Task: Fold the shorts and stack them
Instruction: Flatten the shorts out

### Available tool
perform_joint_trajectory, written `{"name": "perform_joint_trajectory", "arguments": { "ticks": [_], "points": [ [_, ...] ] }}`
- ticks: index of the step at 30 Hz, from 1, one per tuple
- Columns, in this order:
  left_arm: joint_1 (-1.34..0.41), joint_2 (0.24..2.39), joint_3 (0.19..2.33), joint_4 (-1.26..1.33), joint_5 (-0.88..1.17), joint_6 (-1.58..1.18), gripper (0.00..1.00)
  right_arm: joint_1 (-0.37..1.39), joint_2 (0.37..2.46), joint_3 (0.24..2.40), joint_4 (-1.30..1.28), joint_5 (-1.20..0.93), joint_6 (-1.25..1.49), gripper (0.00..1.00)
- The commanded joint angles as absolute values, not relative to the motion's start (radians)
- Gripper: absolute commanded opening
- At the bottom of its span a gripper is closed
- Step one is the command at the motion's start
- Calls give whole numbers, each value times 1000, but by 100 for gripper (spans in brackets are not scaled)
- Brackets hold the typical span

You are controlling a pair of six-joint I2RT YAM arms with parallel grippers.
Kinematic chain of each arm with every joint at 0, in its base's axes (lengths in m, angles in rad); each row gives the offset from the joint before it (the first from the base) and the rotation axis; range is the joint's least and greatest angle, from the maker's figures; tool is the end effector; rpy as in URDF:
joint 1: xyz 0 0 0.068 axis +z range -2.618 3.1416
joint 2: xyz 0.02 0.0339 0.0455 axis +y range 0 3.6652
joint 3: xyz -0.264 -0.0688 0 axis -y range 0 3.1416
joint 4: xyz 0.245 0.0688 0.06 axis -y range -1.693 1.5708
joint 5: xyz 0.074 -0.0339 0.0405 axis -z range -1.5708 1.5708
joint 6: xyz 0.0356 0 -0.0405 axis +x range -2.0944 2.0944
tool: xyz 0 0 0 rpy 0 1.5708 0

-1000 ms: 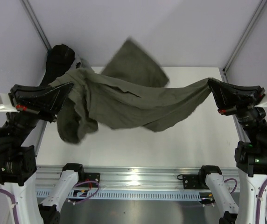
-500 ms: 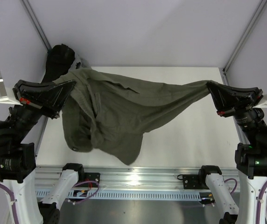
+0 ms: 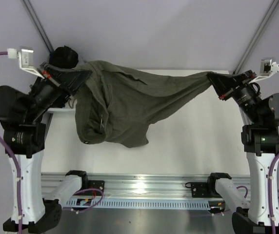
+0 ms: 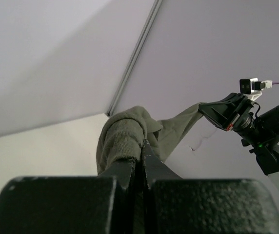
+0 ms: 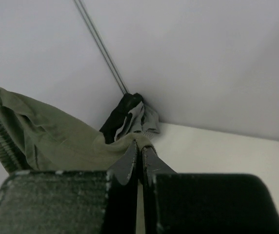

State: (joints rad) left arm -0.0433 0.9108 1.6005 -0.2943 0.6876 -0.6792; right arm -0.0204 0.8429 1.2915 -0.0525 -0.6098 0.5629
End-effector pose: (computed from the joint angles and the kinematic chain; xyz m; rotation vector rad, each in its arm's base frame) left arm 0.1016 -0.0270 0.5633 0.2330 1.3168 -1.0194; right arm 0.1347 0.0176 0.5107 -0.1930 1.2777 0.8244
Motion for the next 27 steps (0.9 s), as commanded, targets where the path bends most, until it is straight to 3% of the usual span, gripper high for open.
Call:
{"name": "perform_joint_trajectory", "arguments": {
  "ticks": [1,14,21,27],
  "points": [
    [-38,888,1600,-239,727,-727,0,-15,767,1316,-60,-609,542,0],
    [-38,585,1592,-187,790,-831,3,-37,404,1425,-167,-647,567,0],
    [-38,552,1559,-305,773,-827,2,-130,348,1497,-268,-695,623,0],
    [-38,572,1341,-380,698,-766,1,-242,374,1416,-296,-774,678,0]
  ]
}}
